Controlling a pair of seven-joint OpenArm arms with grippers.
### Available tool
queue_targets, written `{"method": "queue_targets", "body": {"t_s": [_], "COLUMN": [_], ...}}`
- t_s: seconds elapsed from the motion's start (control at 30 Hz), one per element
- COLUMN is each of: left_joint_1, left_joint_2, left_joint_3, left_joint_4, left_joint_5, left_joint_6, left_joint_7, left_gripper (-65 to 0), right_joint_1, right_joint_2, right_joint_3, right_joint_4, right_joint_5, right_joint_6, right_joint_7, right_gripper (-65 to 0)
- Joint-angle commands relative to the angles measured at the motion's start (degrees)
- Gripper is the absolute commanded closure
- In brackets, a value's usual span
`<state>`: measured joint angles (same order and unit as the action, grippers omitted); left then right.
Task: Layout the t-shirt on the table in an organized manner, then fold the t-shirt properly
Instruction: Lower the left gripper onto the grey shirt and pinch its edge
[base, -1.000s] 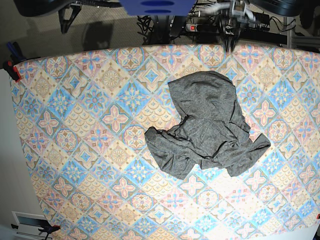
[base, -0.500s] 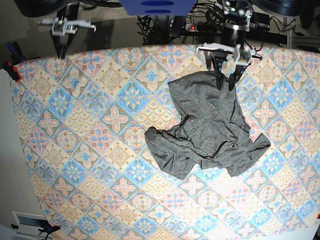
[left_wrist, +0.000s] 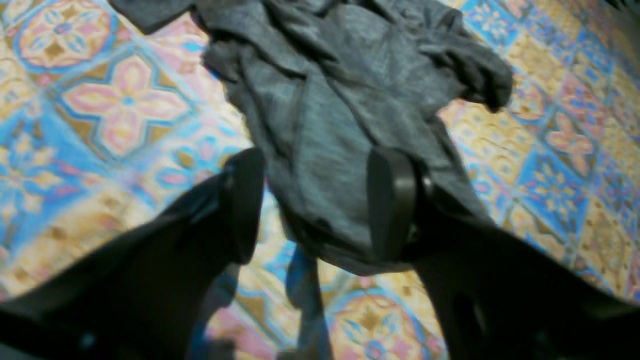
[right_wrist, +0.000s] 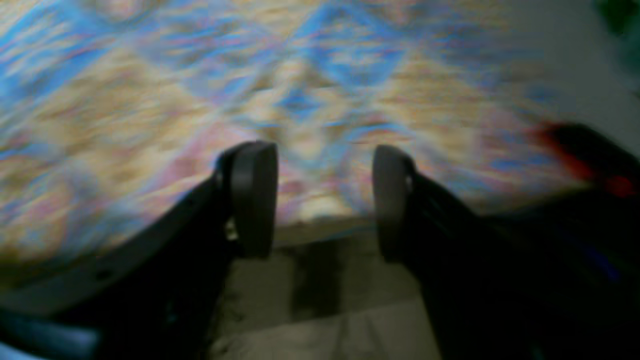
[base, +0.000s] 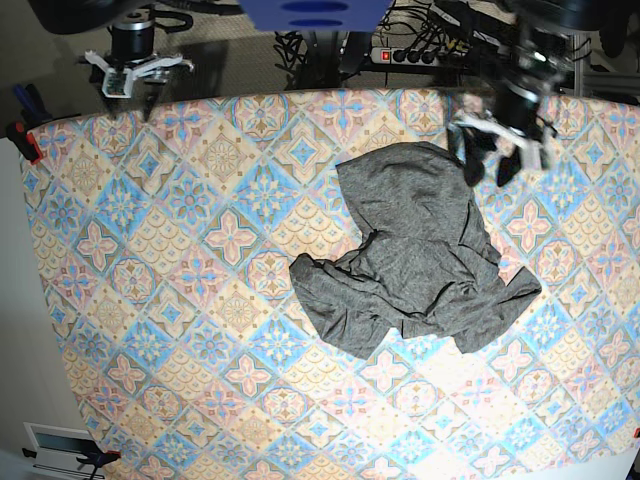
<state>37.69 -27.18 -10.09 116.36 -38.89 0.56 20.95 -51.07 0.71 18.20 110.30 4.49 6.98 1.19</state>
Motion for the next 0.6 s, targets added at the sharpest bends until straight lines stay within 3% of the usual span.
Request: {"method": "queue_targets", "body": {"t_s": [0.0, 0.2, 0.47, 0.57], "left_joint_1": [-0.55, -6.62, -14.79, -19.19], "left_joint_2": [-1.0, -1.44, -1.17, -1.26], "left_joint_3": [-1.3, -3.93, -3.58, 1.34], "left_joint_4": [1.05, 0.26, -6.16, -10.38], "left_joint_5": [-1.68, -2.73, -2.64, -2.64], "left_joint_6": [-0.6, -0.6, -0.6, -0.6], "left_joint_7": [0.63, 12.24, 17.78, 18.65], "left_gripper": [-33.8, -34.0, -34.0, -34.0], "right_joint_1": [-0.58, 2.76, 3.9, 4.7], "right_joint_2": [0.3, 0.21, 0.21, 0.21], "right_joint_3": [0.22, 0.31, 0.31, 0.31], "right_joint_4": [1.04, 1.04, 0.95, 0.78], "right_joint_5": [0.04, 0.04, 0.04, 0.04], "right_joint_6": [0.18, 2.03, 2.03, 2.03], "right_joint_7": [0.7, -3.26, -4.49, -4.49], "right_gripper": [-30.3, -30.4, -30.4, -30.4]}}
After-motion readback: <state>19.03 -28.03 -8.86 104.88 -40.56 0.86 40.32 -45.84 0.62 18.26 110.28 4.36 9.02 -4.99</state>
